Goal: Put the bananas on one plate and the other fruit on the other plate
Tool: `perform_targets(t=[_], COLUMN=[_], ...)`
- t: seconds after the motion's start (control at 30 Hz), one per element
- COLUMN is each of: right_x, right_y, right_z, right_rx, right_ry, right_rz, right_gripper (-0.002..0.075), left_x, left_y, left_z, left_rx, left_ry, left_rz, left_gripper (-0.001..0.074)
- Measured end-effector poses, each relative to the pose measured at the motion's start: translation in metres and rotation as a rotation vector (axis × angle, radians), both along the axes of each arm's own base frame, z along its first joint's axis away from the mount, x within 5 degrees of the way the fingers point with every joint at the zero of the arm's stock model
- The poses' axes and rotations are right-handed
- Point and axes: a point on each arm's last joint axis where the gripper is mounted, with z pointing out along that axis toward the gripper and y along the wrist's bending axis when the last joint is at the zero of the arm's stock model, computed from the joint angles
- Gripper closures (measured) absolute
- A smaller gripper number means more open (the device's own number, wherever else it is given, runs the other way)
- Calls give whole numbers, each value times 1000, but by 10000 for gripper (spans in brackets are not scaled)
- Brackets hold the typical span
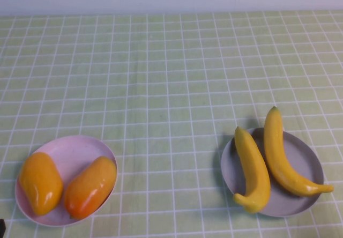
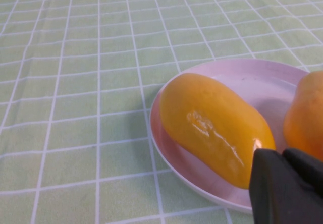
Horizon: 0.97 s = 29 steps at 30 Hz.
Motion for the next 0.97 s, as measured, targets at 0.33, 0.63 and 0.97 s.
perform_targets(t=[0.33, 0.63, 0.97], right_x=[-2, -2, -2], right_y=[2, 2, 2], right_z=[-9, -9, -9], right_rx=[44, 53, 53], right_ry=[101, 101, 103], right_rz=[10, 11, 11], right_gripper=[741, 741, 741], left_x=[0, 0, 0], left_y=[0, 0, 0], left_z=[0, 0, 0], left_rx=[0, 0, 0], left_ry=[0, 0, 0], left_rz=[0, 0, 0], left_gripper=[733, 733, 733])
